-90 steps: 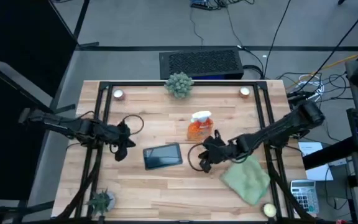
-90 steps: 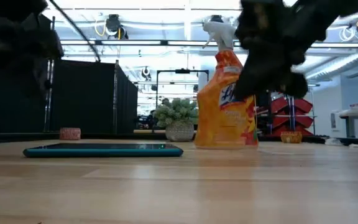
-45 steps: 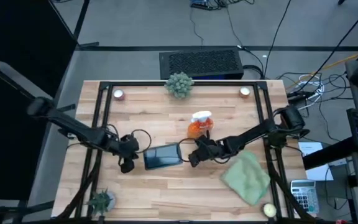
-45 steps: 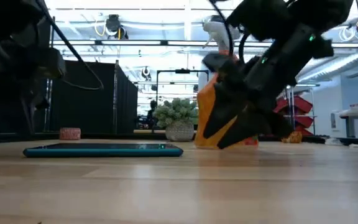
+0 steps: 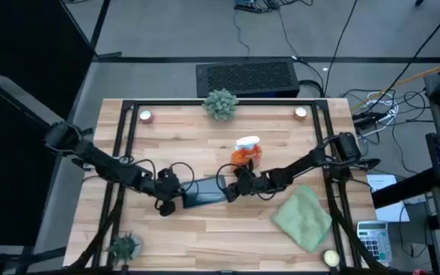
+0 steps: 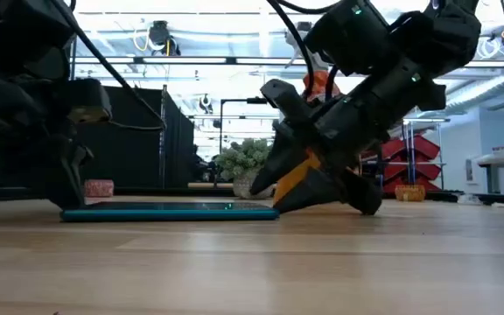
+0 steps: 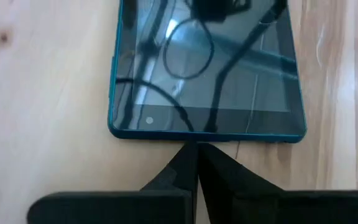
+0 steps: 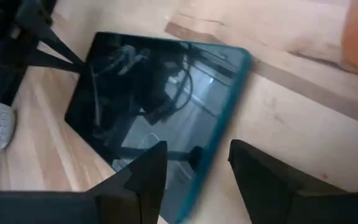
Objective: Apply microfiber cloth
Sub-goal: Spray the front of the tablet using the spray bottle
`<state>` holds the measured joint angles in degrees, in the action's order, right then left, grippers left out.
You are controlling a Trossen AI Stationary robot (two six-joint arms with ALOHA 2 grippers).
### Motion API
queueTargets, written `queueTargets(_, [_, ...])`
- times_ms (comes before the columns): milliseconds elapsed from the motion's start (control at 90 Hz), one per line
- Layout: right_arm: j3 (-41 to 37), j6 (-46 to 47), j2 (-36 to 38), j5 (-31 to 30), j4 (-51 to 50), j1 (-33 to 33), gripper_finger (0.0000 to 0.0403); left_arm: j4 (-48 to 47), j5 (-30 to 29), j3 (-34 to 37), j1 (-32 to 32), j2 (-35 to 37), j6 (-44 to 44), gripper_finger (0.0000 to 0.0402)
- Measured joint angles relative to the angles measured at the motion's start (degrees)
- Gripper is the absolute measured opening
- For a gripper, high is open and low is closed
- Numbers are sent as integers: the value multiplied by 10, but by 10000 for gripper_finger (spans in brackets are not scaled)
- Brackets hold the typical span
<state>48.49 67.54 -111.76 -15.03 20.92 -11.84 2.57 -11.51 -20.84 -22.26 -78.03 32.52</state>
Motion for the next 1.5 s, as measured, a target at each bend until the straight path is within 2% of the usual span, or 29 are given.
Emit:
queueTargets(144, [-1, -8, -1, 5, 11, 0, 165, 11, -11, 1, 8, -1, -31, 0])
queueTargets(444, [-4, 10, -1, 3, 5, 0, 165, 57, -18, 1, 21, -50, -33, 0])
queueTargets(556, [-2, 5, 0, 25, 8, 1, 165, 86, -27, -2, 24, -69, -35, 0])
queueTargets(644, [0, -1, 17, 72, -38, 4, 165, 89, -25, -2, 23, -71, -39, 0])
queueTargets(767, [-1, -6, 45, 86, -98, 5, 164, 104, -25, -1, 24, -74, -42, 0])
queueTargets(956, [-8, -31, 32, 84, -9, 9, 164, 133, -28, 2, 30, -75, -63, 0])
queueTargets(1200, [-6, -56, 22, 75, 24, -7, 159, 139, -28, 2, 31, -75, -61, 0])
queueTargets(1378, [0, -91, 21, 68, 126, -20, 158, 159, -42, 0, 34, -77, -59, 0])
queueTargets(1500, [-2, -121, 21, 62, 156, -18, 158, 164, -44, 0, 33, -76, -59, 0])
